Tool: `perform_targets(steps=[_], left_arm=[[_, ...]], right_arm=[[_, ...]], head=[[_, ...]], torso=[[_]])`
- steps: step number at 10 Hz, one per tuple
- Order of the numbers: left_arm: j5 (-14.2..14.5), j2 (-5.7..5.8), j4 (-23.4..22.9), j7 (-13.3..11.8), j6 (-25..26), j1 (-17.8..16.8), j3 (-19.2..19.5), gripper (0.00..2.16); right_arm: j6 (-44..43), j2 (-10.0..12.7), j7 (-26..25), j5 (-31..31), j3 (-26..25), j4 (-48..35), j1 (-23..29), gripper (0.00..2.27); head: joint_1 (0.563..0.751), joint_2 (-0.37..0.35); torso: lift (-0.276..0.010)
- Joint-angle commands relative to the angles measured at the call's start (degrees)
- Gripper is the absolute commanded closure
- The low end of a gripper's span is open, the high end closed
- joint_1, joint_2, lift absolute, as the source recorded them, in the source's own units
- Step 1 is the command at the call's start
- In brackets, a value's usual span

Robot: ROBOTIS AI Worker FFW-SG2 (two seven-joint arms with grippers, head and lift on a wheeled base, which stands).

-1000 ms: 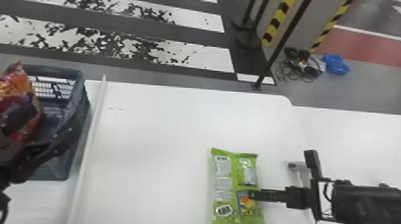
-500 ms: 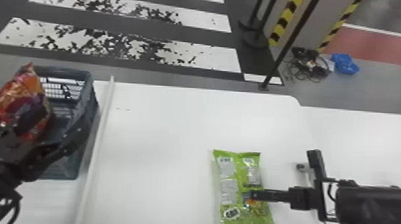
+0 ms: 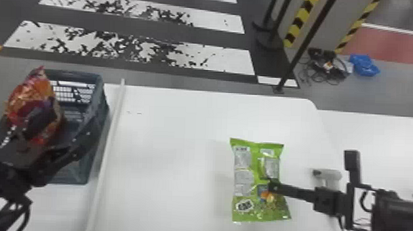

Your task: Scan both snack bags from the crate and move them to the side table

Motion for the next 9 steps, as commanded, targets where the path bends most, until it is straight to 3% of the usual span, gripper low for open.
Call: perform_targets(steps=[1,3,6,7,9], left_arm=[[0.1,-0.01,0.1,0.1,-0.1,-0.1,-0.1,0.04],[0.1,0.52,0.4,0.1,-0.1,0.1,-0.1,0.04],[0.2,1.22,1.0,0.1,-0.1,0.3,0.1,0.04],[0.2,1.22,1.1,0.1,-0.1,0.3,0.1,0.04],[0.2,1.22,1.3,0.0,-0.1,0.3,0.0,0.04]], right_arm=[[3.5,1.9,-0.7,-4.0,-5.4,-5.6,0.6,2.25],[6.3,3.9,-11.6,-14.3,-14.2,-8.9,0.0,2.25],[3.8,4.5,-26.3,-15.6,-22.2,-5.2,-8.1,2.25],[1.5,3.9,-29.0,-16.0,-26.2,0.9,-12.2,2.25],[-9.4,0.9,-37.7,-16.5,-29.0,9.1,-14.7,2.25]], head=[[0.695,-0.174],[0.695,-0.196],[0.695,-0.301],[0.695,-0.323],[0.695,-0.35]], torso=[[-0.029],[-0.029],[-0.029],[-0.029],[-0.029]])
